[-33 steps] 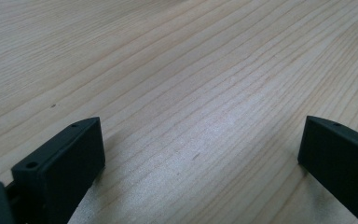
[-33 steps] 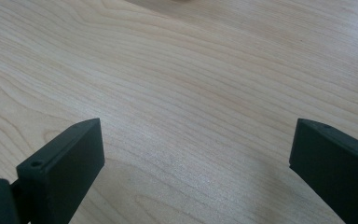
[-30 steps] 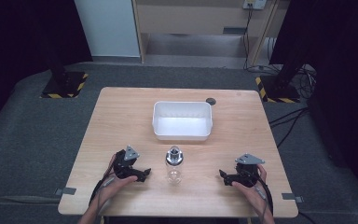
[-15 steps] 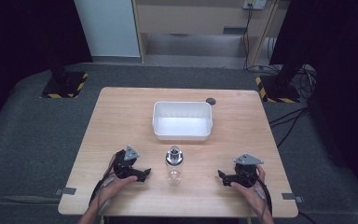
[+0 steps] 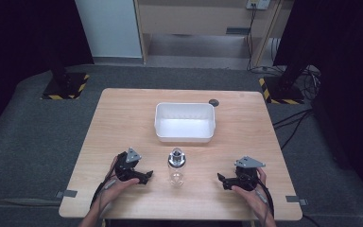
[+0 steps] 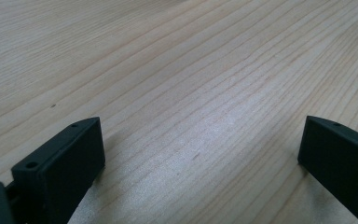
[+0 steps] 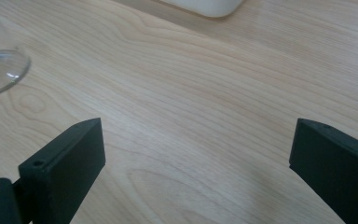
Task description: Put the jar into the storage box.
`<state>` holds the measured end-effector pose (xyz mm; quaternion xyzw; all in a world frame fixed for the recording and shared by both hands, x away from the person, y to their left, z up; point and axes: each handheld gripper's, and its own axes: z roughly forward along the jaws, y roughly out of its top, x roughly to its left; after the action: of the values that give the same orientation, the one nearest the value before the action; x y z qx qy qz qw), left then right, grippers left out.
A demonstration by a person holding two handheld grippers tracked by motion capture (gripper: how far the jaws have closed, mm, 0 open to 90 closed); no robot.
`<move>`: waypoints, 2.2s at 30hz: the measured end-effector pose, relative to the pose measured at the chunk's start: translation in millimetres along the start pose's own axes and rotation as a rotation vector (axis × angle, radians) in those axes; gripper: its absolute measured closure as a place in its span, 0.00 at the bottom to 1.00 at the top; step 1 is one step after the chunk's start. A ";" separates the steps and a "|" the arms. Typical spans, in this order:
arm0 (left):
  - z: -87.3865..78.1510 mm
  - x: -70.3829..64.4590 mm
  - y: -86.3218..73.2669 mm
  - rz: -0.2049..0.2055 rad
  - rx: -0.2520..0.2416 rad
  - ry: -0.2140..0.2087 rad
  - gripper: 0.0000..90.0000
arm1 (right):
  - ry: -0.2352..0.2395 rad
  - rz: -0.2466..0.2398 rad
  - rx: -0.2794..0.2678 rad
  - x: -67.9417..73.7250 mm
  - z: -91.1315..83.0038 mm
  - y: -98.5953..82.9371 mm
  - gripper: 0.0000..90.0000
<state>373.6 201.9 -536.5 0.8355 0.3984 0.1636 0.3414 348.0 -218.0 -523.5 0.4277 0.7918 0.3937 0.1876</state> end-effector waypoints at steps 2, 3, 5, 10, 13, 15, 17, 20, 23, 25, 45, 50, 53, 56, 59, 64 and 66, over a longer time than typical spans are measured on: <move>0.0 0.0 0.0 0.000 0.000 0.000 0.00 | 0.007 -0.010 -0.001 1.7 0.5 0.5 0.04; 0.0 0.0 0.0 0.000 0.000 0.000 0.00 | 0.021 -0.016 -0.006 6.6 0.8 2.1 0.04; 0.0 0.0 0.0 0.000 0.000 0.000 0.00 | 0.034 -0.029 -0.011 11.4 0.6 4.3 0.04; 0.0 0.0 0.0 0.000 0.000 0.000 0.00 | 0.056 -0.043 -0.022 19.1 -0.6 7.9 0.04; 0.0 0.0 0.0 0.000 0.000 0.000 0.00 | 0.073 -0.054 -0.030 24.8 -1.5 10.8 0.04; 0.0 0.0 0.0 0.000 0.000 0.000 0.00 | 0.081 -0.067 -0.031 28.0 -1.8 12.0 0.04; 0.0 0.0 0.0 0.000 0.000 0.000 0.00 | 0.090 -0.074 -0.036 31.1 -2.1 13.2 0.04; 0.0 0.0 0.0 0.000 0.000 0.000 0.00 | 0.103 -0.084 -0.042 35.7 -2.9 15.4 0.04; 0.0 0.0 0.0 0.000 0.000 0.000 0.00 | 0.113 -0.092 -0.047 39.0 -2.8 16.8 0.04; 0.0 0.0 0.0 0.000 0.000 0.000 0.00 | 0.129 -0.103 -0.049 44.5 -1.1 18.1 0.04; 0.0 0.0 0.0 0.000 0.000 0.000 0.00 | 0.220 -0.167 -0.087 74.3 5.2 37.3 0.04; 0.0 0.0 0.0 0.000 0.000 0.000 0.00 | 0.240 -0.178 -0.092 80.7 7.6 40.8 0.04; 0.0 0.0 0.0 0.000 0.000 0.000 0.00 | 0.252 -0.181 -0.090 84.0 9.0 41.5 0.04; 0.0 0.0 0.0 0.000 0.000 0.000 0.00 | 0.267 -0.183 -0.095 88.1 10.2 43.6 0.04; 0.0 0.0 0.0 0.000 0.000 0.000 0.00 | 0.277 -0.185 -0.101 92.1 10.7 45.1 0.04; 0.1 0.0 0.0 0.000 0.000 0.000 0.00 | 0.292 -0.191 -0.105 98.6 12.9 47.7 0.04; 0.0 0.0 0.0 0.000 0.000 0.000 0.00 | 0.299 -0.196 -0.108 101.7 13.3 49.9 0.04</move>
<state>373.6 201.9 -536.5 0.8356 0.3983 0.1636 0.3412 325.5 -111.7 -488.5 0.2746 0.8264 0.4747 0.1278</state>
